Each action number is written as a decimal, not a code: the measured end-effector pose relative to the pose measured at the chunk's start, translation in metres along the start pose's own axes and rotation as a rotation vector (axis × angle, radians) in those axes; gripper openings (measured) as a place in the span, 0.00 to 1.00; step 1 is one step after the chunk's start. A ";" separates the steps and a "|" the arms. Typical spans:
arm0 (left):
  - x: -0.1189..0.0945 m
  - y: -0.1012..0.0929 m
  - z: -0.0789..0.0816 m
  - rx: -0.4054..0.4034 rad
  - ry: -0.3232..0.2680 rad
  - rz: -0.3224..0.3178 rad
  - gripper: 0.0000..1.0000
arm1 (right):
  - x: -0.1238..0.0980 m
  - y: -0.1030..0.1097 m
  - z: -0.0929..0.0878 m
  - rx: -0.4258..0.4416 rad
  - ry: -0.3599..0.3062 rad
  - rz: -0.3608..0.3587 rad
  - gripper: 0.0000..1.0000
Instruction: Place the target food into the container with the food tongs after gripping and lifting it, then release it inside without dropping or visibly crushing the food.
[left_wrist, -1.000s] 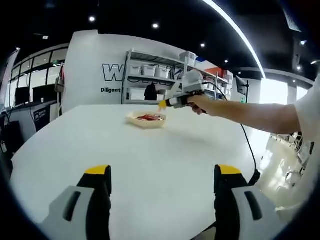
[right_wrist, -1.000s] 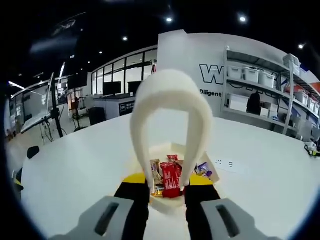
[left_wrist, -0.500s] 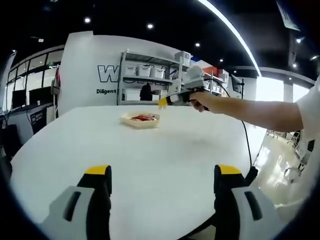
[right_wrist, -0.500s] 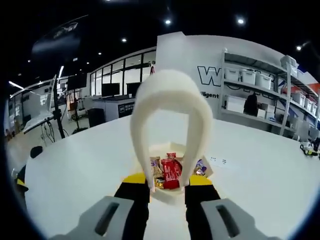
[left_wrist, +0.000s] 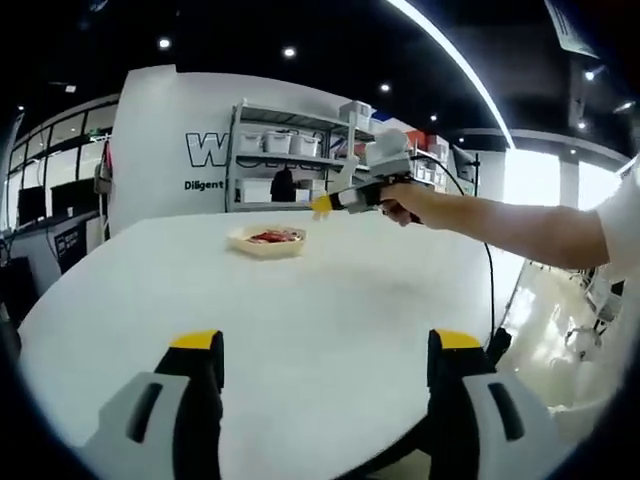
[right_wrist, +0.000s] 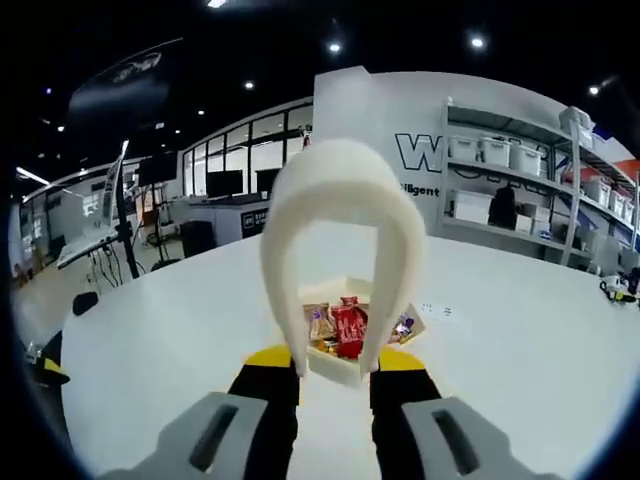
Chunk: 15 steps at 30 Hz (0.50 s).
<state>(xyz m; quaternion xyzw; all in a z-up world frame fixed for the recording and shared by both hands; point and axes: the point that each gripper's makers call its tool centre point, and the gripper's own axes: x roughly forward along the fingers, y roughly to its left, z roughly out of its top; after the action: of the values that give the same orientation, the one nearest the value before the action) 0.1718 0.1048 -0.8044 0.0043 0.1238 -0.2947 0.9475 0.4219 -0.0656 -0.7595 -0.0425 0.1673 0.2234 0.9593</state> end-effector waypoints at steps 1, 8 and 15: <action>0.000 -0.002 0.000 0.002 -0.002 -0.004 0.82 | -0.004 0.002 -0.002 0.007 0.005 0.007 0.21; 0.004 -0.011 -0.003 0.005 0.003 -0.027 0.82 | -0.023 0.015 -0.005 0.036 0.001 0.025 0.21; 0.005 -0.018 -0.005 0.015 0.010 -0.044 0.82 | -0.035 0.019 -0.012 0.056 -0.016 0.042 0.21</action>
<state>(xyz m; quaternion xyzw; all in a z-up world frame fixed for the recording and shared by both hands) 0.1646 0.0873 -0.8093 0.0104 0.1262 -0.3162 0.9402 0.3799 -0.0646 -0.7589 -0.0102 0.1669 0.2389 0.9565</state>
